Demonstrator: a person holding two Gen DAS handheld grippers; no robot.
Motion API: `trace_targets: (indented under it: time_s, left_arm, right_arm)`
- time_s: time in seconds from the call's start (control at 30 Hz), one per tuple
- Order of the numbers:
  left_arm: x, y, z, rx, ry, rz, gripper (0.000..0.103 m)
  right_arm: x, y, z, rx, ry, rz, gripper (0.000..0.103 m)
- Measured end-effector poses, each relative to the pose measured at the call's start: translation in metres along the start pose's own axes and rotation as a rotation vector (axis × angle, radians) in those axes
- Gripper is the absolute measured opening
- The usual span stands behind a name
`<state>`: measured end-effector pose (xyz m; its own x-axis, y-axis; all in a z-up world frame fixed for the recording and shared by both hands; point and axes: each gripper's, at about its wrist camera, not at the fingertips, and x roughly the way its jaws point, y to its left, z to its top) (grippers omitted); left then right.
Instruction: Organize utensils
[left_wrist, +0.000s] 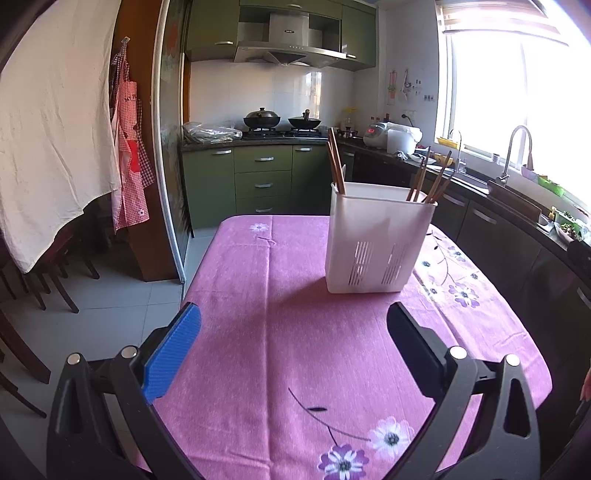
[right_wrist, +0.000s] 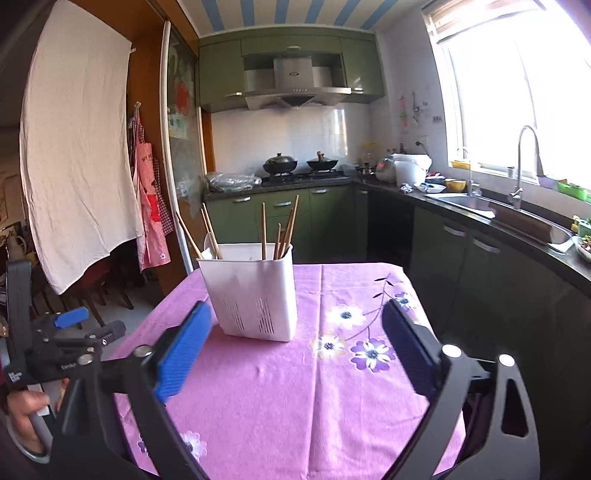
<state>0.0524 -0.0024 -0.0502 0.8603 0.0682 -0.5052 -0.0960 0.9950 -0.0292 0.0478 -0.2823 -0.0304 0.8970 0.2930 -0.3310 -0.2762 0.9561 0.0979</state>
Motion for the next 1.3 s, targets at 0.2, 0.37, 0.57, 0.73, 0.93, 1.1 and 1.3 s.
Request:
trace_targets:
  time_s: [0.2, 0.37, 0.57, 0.73, 0.93, 1.1, 1.3]
  left_arm:
    - [-0.02, 0.004, -0.006, -0.014, -0.013, 0.015, 0.096]
    - [-0.036, 0.007, -0.006, -0.013, -0.037, 0.026, 0.096]
    - [-0.049, 0.006, -0.006, -0.01, -0.056, 0.024, 0.096]
    - [-0.053, 0.003, -0.006, 0.001, -0.059, 0.022, 0.096]
    - [-0.056, 0.002, -0.006, 0.0, -0.068, 0.021, 0.096]
    - [-0.057, 0.002, -0.006, -0.003, -0.07, 0.021, 0.096]
    - [-0.057, 0.002, -0.006, 0.0, -0.069, 0.021, 0.096]
  right_arm:
    - [-0.019, 0.003, -0.015, -0.005, -0.009, -0.024, 0.098]
    - [-0.032, 0.003, -0.015, -0.006, -0.028, -0.028, 0.098]
    - [-0.042, 0.005, -0.013, -0.013, -0.03, -0.024, 0.098]
    - [-0.051, 0.006, -0.01, -0.015, -0.044, -0.022, 0.098]
    - [-0.056, 0.006, -0.008, -0.02, -0.051, -0.019, 0.098]
    - [-0.056, 0.006, -0.007, -0.023, -0.051, -0.019, 0.098]
    - [-0.055, 0.008, -0.006, -0.026, -0.045, -0.014, 0.098]
